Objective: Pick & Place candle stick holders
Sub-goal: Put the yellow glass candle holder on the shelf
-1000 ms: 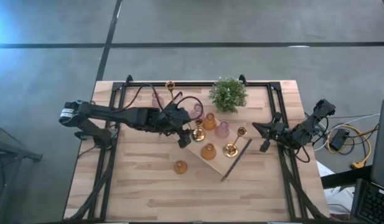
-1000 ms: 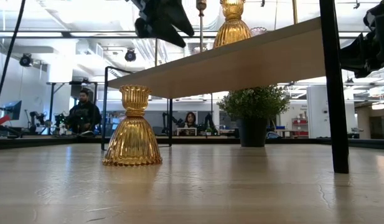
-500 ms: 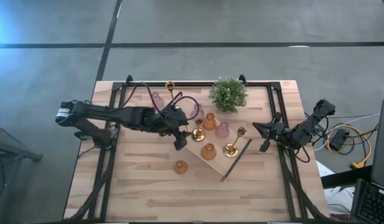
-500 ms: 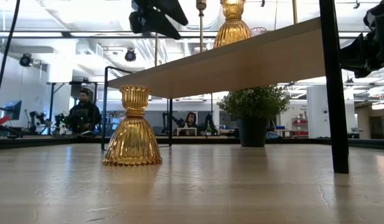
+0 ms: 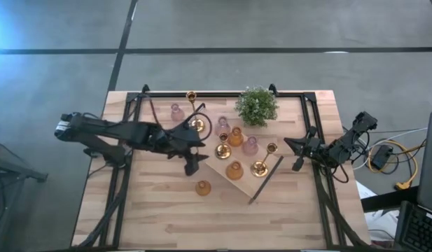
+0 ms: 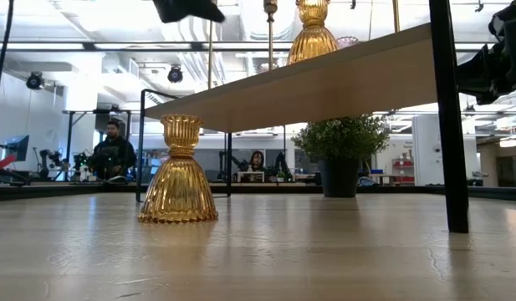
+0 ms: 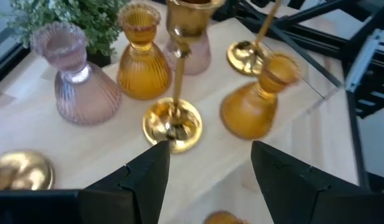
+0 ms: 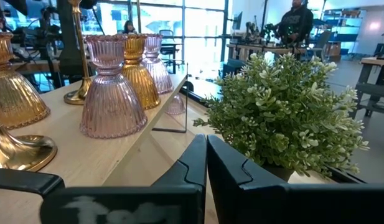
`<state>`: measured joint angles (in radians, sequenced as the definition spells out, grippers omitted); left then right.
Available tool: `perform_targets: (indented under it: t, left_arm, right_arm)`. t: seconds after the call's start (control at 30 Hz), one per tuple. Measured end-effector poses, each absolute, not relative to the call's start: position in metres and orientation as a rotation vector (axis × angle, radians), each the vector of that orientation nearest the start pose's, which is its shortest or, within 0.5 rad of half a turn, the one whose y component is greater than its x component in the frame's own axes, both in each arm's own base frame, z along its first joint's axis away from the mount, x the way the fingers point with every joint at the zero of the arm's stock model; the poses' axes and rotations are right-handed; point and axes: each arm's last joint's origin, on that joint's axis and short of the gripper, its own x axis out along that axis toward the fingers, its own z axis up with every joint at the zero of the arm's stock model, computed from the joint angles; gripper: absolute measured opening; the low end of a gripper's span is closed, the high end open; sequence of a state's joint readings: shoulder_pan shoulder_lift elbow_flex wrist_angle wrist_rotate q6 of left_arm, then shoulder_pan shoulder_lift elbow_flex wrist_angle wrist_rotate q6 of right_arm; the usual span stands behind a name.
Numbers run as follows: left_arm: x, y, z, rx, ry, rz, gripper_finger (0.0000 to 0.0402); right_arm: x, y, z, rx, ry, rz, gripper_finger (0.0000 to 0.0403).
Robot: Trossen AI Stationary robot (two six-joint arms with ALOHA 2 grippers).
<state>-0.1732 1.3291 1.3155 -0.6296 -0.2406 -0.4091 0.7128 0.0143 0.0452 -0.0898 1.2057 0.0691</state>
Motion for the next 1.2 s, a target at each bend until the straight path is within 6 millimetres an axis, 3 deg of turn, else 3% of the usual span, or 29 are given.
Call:
perform_targets:
  t: [0.33, 0.7, 0.93, 1.2]
  left_arm:
    - [0.225, -0.064, 0.376, -0.254, 0.591, 0.271, 0.0229]
    - [0.18, -0.086, 0.378, -0.105, 0.455, 0.531, 0.0229]
    - [0.179, -0.088, 0.356, -0.008, 0.435, 0.623, 0.0229]
    - [0.179, -0.091, 0.313, 0.086, 0.613, 0.538, 0.0229]
  right_arm:
    - [0.076, 0.03, 0.17, 0.021, 0.017, -0.493, 0.0008]
    - [0.076, 0.03, 0.17, 0.018, 0.017, -0.493, 0.0008]
    - [0.076, 0.03, 0.17, 0.018, 0.017, -0.493, 0.0008]
    - [0.076, 0.03, 0.17, 0.02, 0.017, -0.493, 0.0008]
